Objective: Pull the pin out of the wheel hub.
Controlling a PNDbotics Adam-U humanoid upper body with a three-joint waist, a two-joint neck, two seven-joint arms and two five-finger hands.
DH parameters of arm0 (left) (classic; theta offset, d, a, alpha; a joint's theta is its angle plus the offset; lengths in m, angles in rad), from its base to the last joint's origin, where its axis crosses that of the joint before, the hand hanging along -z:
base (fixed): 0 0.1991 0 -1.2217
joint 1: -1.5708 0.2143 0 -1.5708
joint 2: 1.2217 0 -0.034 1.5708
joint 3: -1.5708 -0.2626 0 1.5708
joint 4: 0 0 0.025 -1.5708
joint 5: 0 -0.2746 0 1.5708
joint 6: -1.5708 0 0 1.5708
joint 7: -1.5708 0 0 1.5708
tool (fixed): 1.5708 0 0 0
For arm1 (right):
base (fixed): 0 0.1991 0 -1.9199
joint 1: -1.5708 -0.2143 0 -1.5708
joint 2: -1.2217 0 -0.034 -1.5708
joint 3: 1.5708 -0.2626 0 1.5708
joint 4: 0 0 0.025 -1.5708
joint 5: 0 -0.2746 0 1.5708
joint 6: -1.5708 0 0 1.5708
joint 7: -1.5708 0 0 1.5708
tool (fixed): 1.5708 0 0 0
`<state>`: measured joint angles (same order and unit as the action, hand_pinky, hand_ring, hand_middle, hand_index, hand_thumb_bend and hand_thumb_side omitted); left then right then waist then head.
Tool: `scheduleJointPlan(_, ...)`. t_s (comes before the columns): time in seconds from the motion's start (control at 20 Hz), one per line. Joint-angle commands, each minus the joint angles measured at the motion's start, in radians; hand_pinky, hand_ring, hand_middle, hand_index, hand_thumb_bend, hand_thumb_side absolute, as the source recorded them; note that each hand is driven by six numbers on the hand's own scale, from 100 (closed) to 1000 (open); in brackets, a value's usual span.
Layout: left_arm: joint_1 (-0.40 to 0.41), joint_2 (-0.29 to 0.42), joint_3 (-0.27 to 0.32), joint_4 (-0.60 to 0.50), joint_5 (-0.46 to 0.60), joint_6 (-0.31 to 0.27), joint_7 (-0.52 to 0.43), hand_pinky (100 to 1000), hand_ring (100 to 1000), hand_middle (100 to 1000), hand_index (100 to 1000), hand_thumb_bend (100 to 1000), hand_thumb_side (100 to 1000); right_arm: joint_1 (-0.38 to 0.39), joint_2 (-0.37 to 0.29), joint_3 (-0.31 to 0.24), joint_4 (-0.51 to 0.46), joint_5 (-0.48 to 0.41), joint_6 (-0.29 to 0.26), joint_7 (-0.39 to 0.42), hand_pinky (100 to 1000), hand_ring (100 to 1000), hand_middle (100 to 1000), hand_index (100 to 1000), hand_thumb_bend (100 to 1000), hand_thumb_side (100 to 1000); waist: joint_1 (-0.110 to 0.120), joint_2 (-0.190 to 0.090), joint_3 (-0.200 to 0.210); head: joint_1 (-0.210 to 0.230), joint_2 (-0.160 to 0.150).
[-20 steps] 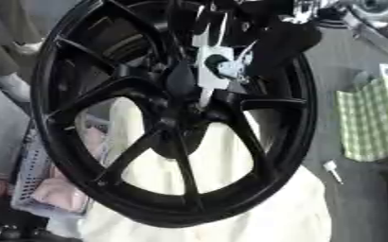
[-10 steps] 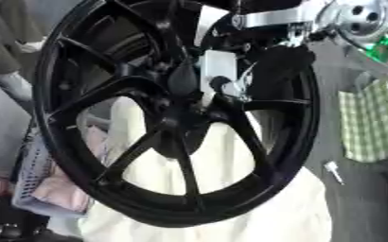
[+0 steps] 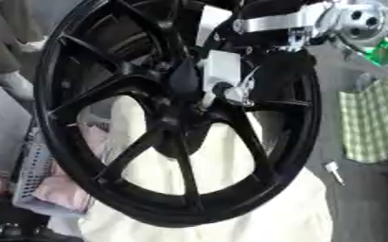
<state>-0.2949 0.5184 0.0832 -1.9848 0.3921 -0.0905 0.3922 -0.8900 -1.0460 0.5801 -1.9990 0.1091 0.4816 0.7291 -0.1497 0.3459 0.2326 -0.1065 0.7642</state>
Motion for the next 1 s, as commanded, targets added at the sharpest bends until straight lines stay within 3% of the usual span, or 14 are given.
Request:
scheduleJointPlan(0.05,-0.005,0.007,0.0,-0.015,0.004,0.001,-0.003,847,671,605,832,100,711,-0.007,-0.032,-0.007,-0.001,0.008,0.023,0.027,162,224,782,899,200,380,0.008,-0.016,0.0,0.003,0.006)
scheduleJointPlan(0.45,-0.006,0.003,0.0,-0.015,0.004,0.003,-0.001,848,671,604,829,100,713,0.003,-0.027,-0.005,-0.001,0.006,0.045,0.018,125,202,720,870,240,278,0.007,-0.014,0.003,0.004,0.006)
scheduleJointPlan(0.85,-0.007,0.0,-0.001,-0.015,0.005,0.005,0.0,848,672,604,827,100,715,0.009,-0.025,-0.01,-0.001,-0.014,0.059,-0.036,100,161,644,835,197,225,0.007,-0.013,0.003,0.006,0.006)
scheduleJointPlan(1.0,-0.007,-0.001,-0.001,-0.015,0.005,0.005,0.0,849,672,604,826,100,715,0.014,-0.023,-0.014,-0.001,-0.028,0.073,-0.078,100,125,606,796,141,184,0.007,-0.012,0.005,0.007,0.006)
